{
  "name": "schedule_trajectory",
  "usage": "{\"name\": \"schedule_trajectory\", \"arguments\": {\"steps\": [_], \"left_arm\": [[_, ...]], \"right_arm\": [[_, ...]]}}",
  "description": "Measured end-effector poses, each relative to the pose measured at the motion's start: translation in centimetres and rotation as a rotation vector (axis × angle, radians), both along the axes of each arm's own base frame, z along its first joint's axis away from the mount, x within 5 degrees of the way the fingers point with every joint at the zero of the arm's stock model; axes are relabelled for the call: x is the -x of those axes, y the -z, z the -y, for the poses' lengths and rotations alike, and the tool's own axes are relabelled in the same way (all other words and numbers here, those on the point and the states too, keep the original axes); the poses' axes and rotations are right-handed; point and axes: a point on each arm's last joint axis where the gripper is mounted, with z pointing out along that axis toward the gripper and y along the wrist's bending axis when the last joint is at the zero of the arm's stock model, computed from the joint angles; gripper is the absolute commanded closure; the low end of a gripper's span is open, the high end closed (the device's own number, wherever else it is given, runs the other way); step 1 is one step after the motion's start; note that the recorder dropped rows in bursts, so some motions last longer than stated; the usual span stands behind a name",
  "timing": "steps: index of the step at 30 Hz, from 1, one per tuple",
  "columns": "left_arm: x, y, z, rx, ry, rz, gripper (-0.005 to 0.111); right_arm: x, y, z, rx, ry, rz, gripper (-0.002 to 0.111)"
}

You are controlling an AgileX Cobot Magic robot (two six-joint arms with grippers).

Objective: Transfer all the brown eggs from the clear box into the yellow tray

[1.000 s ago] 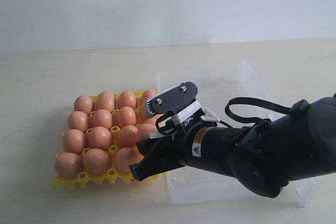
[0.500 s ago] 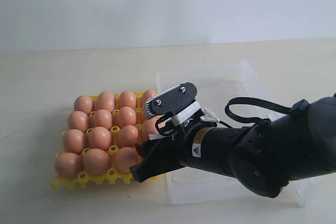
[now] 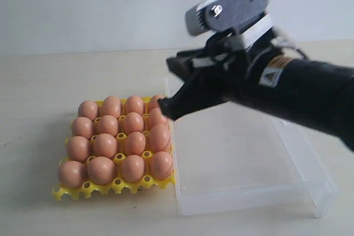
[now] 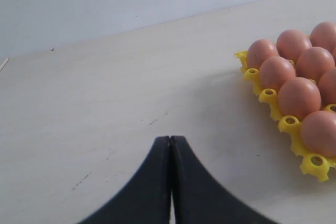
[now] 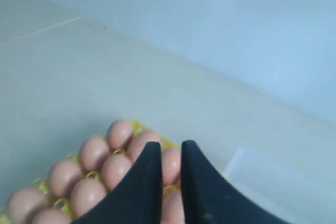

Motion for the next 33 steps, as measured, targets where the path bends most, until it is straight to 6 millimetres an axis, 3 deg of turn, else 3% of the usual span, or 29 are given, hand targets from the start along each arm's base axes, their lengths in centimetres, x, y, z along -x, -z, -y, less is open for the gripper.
{"name": "schedule_trajectory", "arguments": {"steps": [2, 6, 10, 14, 20, 27, 33], "left_arm": [[0.0, 0.0, 0.0, 0.000, 0.000, 0.000, 0.107], [0.0, 0.0, 0.0, 0.000, 0.000, 0.000, 0.107], [0.0, 0.0, 0.0, 0.000, 0.000, 0.000, 0.107], [0.0, 0.0, 0.0, 0.000, 0.000, 0.000, 0.107], [0.0, 0.0, 0.0, 0.000, 0.000, 0.000, 0.107], [0.0, 0.0, 0.0, 0.000, 0.000, 0.000, 0.107], [0.0, 0.0, 0.0, 0.000, 0.000, 0.000, 0.107]], "right_arm": [[0.1, -2.0, 1.5, -0.009, 0.035, 0.090, 0.108], [0.4, -3.7, 3.9, -0.041, 0.136, 0.172, 0.108], [0.8, -2.5, 6.1, -0.044, 0.271, 0.236, 0.108], [2.5, -0.8, 8.6, -0.055, 0.363, 0.253, 0.108], [5.1, -0.6, 11.9, -0.188, 0.469, 0.235, 0.108], [6.3, -1.3, 13.1, -0.261, 0.489, 0.259, 0.108], [8.5, -0.5, 14.8, -0.197, 0.426, 0.367, 0.108]]}}
